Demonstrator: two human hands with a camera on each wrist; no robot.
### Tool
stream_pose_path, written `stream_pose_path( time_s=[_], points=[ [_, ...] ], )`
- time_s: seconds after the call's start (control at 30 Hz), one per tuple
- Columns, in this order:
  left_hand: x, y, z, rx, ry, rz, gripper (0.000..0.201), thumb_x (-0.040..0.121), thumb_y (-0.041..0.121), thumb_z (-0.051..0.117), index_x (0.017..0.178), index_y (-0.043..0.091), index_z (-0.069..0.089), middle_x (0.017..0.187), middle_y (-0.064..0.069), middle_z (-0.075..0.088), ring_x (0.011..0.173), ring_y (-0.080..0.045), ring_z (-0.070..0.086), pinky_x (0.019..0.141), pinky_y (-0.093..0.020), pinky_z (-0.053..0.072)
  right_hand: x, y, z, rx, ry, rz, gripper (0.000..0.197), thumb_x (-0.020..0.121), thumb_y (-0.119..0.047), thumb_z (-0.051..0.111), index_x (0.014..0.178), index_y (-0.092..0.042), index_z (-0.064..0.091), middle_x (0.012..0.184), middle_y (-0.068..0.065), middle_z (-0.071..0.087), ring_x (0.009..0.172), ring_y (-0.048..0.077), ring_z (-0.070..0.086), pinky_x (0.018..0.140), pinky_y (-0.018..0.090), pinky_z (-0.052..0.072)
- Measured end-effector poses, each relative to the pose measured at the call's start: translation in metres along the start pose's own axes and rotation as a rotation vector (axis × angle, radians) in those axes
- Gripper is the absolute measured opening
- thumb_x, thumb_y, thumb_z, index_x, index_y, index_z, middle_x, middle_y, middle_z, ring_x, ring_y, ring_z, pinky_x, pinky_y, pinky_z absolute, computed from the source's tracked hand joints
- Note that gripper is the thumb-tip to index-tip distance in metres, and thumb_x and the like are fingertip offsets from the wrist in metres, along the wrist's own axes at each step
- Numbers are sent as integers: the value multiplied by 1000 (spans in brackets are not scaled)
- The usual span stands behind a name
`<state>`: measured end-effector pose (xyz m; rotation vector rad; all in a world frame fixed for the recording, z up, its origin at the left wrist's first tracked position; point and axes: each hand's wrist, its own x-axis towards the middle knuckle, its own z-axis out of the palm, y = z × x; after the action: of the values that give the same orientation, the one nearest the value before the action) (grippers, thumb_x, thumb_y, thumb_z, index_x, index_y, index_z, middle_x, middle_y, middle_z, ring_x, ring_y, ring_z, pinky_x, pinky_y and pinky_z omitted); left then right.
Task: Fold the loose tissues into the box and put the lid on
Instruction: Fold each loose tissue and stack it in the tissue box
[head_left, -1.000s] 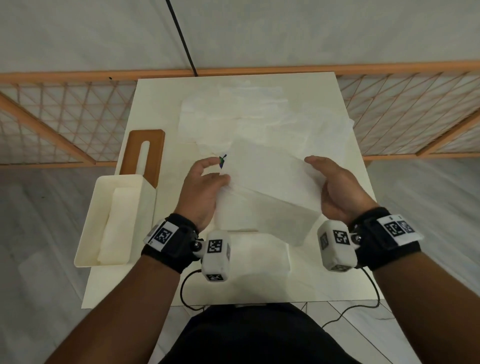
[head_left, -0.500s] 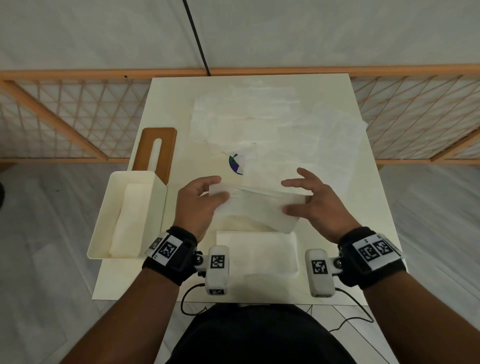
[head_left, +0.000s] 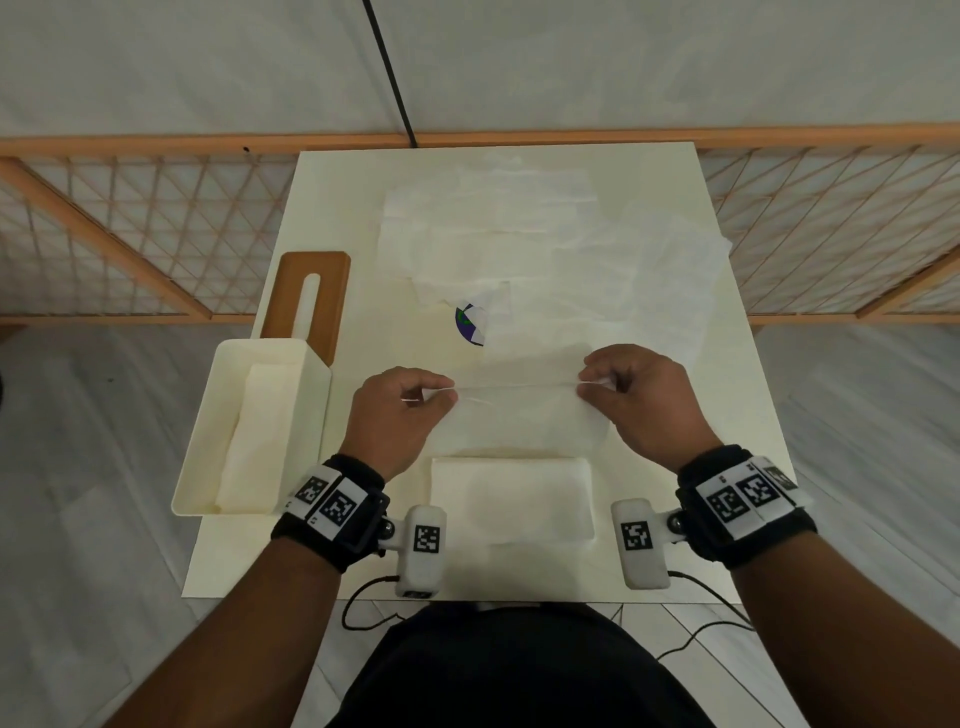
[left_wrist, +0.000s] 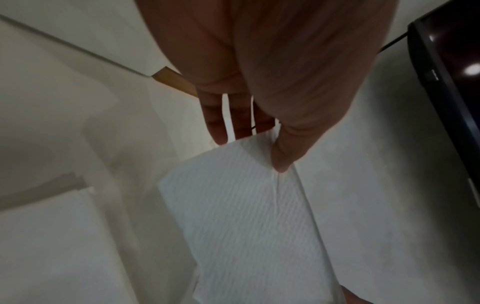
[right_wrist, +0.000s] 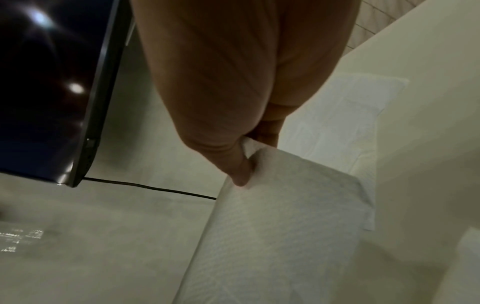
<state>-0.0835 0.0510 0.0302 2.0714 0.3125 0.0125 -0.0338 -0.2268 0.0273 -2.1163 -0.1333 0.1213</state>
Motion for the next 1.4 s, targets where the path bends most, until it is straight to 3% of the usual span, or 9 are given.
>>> stream_pose_path(
  time_s=[0.2,0.33,0.4,0.5,0.6,0.8,1.0,1.13,1.4],
  points=[
    [-5,-5,-6,10,-58,19,14,84,15,76,80,28,72,120,18,62,114,5,54,98,-19,39,-8,-8,-8,-114,-129,4,14,84,-18,77,79,-30,71,106,-20,66,101,-6,57,81,13,44],
    [-12,0,-13,-180,-112,-33,14,85,12,68,82,25,72,89,-9,73,81,-25,63,80,-33,49,-13,-19,-19,60,-280,114,6,87,-19,75,82,-21,73,84,-8,73,77,9,63,72,24,47],
    [-16,-1,-14,-224,-125,-71,14,87,13,66,92,26,69,86,-23,68,82,-38,61,77,-37,50,-16,-18,-19,248,-291,174,2,88,-11,74,88,-13,73,81,9,73,68,19,61,66,32,45],
    [-21,-16,-8,-116,-154,-143,15,94,10,62,96,22,53,71,-12,66,64,-26,55,65,-35,46,-21,-1,-9,279,-261,263,12,86,-6,75,96,-10,70,83,20,73,64,22,63,65,35,49],
    [-29,-42,3,109,-179,-158,17,92,13,63,83,18,50,69,-1,60,57,-10,48,58,-26,39,-30,28,13,98,-258,304,16,83,-14,79,91,-23,69,74,10,71,66,20,65,67,35,52],
    [-38,-76,30,289,-215,-166,13,92,13,65,85,25,68,80,8,64,72,-3,58,63,-9,39,-42,57,49,-182,-213,314,18,83,-19,77,98,-21,68,76,-7,63,72,0,57,58,7,41],
    [-36,-80,36,307,-171,-193,9,89,14,69,97,19,69,88,4,65,76,-8,61,78,-23,51,-39,68,62,-260,-203,319,25,85,-19,76,107,-15,67,85,-4,62,73,7,54,59,6,37],
    [-35,-86,34,313,-119,-302,31,81,27,77,107,21,62,99,6,63,88,-14,63,83,-28,51,-37,72,57,-313,-190,337,46,79,-27,81,119,-13,63,109,2,59,94,15,53,80,22,38],
    [-31,-90,46,442,-193,-361,17,86,33,70,88,17,65,85,4,67,83,-17,64,77,-29,53,-40,78,57,-360,-290,407,44,81,-15,76,122,-10,60,98,1,59,99,23,60,82,25,44]
  ],
)
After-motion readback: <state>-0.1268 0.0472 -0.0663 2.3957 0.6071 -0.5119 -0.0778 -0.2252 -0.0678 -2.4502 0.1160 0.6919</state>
